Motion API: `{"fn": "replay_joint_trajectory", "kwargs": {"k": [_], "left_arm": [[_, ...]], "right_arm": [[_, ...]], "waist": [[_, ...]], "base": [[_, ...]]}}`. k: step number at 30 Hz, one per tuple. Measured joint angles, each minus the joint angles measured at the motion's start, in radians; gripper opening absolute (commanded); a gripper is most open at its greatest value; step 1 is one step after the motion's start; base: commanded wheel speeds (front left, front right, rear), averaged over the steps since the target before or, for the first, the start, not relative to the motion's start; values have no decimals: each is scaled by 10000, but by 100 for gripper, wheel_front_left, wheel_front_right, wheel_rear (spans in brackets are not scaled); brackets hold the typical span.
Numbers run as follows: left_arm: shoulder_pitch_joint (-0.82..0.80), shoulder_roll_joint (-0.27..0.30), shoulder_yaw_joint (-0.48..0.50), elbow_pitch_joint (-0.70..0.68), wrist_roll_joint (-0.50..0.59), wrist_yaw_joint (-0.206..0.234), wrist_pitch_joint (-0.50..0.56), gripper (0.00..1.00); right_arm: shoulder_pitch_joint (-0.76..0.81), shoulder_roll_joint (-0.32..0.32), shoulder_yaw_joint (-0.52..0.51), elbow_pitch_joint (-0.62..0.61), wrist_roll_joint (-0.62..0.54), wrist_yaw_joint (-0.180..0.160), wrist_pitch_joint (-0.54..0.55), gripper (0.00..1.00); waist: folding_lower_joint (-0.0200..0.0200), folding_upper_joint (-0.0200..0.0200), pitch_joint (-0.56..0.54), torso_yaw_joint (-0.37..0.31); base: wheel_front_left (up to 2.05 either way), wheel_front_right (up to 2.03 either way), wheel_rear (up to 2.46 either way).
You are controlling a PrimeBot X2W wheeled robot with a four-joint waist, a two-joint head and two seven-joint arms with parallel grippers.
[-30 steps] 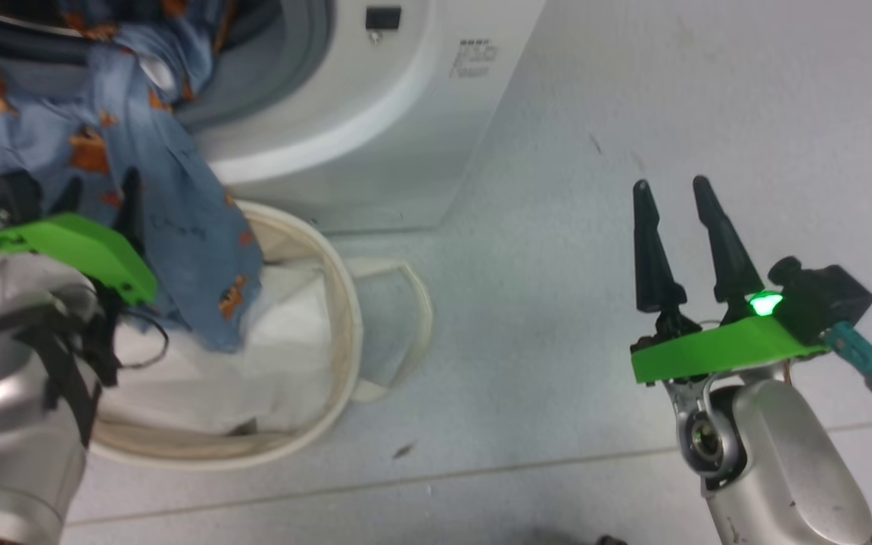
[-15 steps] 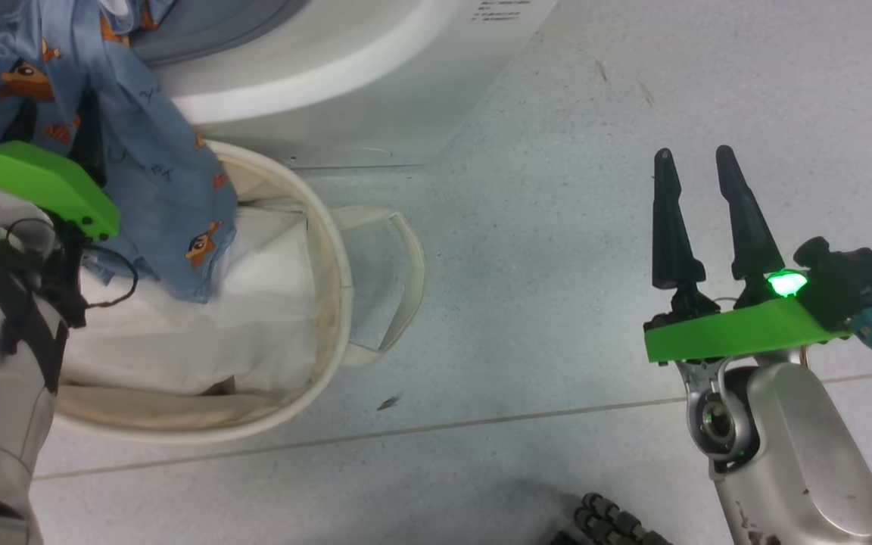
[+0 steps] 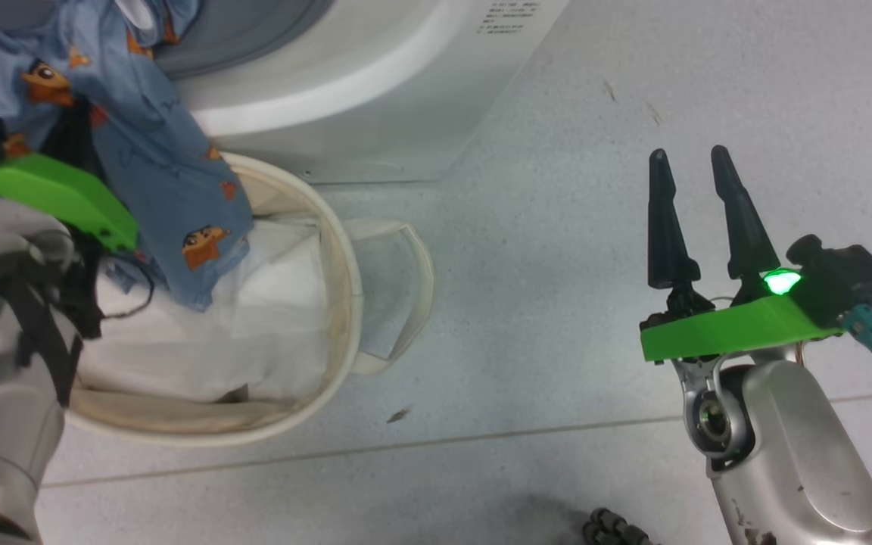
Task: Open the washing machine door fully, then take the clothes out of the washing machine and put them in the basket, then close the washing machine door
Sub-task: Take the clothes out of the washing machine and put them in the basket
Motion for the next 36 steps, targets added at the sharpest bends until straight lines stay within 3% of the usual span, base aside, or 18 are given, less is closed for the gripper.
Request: {"fn": "replay_joint_trajectory", "kwargs": {"k": [6, 11, 18, 25, 30, 36], "left_arm": [[544, 6, -458, -435, -127, 0, -205, 0], [1233, 77, -560, -1630, -77, 0, -259, 0], [3080, 123, 688, -4079, 1066, 4, -263, 0], [5362, -382, 1607, -6036, 2094, 107, -263, 0], [6481, -671, 1498, -6328, 2591, 196, -263, 0], [6719, -840, 1569, -5685, 2723, 184, -263, 0]], "right_arm": [[21, 0, 46, 222, -31, 0, 0, 100], [166, 0, 35, 384, -82, 0, 0, 100], [507, 0, 42, 729, -102, 0, 0, 100], [850, -4, 40, 1003, -100, 0, 0, 100], [984, -12, 219, 1129, -98, 0, 0, 100], [991, -77, 276, 1099, -86, 0, 0, 100]], "waist": [[0, 0, -404, 115], [0, 0, -885, 380], [-1, 0, -1681, 811], [-1, 0, -2514, 1242], [-1, 0, -3013, 1421], [-2, 0, -3011, 1250]], "base": [[0, 0, 0], [0, 0, 0], [0, 0, 0], [0, 0, 0], [0, 0, 0], [0, 0, 0]]}}
